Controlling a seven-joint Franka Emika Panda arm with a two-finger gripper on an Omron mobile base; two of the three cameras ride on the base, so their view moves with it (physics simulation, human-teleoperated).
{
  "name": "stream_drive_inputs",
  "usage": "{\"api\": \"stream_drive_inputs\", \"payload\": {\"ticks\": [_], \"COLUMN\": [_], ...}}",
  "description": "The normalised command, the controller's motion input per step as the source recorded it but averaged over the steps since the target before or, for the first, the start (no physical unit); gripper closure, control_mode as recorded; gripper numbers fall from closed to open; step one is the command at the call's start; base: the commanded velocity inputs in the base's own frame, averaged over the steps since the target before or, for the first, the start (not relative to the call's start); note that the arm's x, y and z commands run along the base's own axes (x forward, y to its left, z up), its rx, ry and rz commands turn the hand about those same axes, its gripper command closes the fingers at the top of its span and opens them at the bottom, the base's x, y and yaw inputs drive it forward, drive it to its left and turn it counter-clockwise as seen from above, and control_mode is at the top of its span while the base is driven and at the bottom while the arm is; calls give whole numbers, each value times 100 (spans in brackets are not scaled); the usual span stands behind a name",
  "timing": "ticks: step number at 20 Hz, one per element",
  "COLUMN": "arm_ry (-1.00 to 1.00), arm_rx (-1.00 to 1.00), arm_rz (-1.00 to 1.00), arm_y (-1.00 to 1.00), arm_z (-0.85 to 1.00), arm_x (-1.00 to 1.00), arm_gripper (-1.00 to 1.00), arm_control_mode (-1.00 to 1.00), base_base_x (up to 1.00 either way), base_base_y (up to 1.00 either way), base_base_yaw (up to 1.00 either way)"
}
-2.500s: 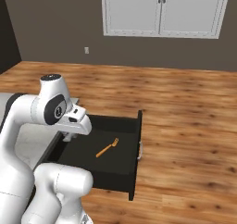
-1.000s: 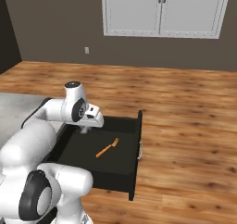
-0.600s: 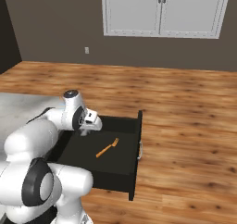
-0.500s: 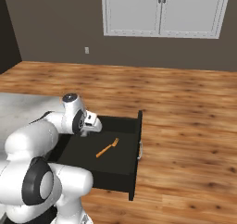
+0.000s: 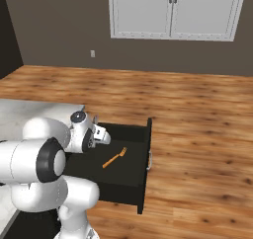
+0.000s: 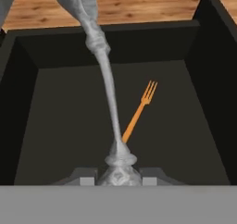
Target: Organize the utensils by type. Pick up the wooden spoons from the counter and place them in the open cabinet. Then pick up the metallic utensils from the counter and place them in the open drawer.
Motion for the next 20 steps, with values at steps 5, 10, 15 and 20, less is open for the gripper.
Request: {"api": "stream_drive_inputs", "payload": {"ticks": [5, 10, 15, 20], "arm_ry": [20, 15, 3, 0], "arm_rx": [11, 2, 0, 0], "arm_rz": [0, 0, 0, 0], "arm_y": [0, 3, 6, 5], "arm_z": [-3, -27, -36, -42], "arm_x": [43, 24, 22, 18], "arm_gripper": [100, 100, 100, 100], "arm_control_mode": [-100, -100, -100, -100], "base_base_x": [0, 0, 0, 0], "base_base_y": [0, 0, 0, 0], "base_base_yaw": [0, 0, 0, 0]}}
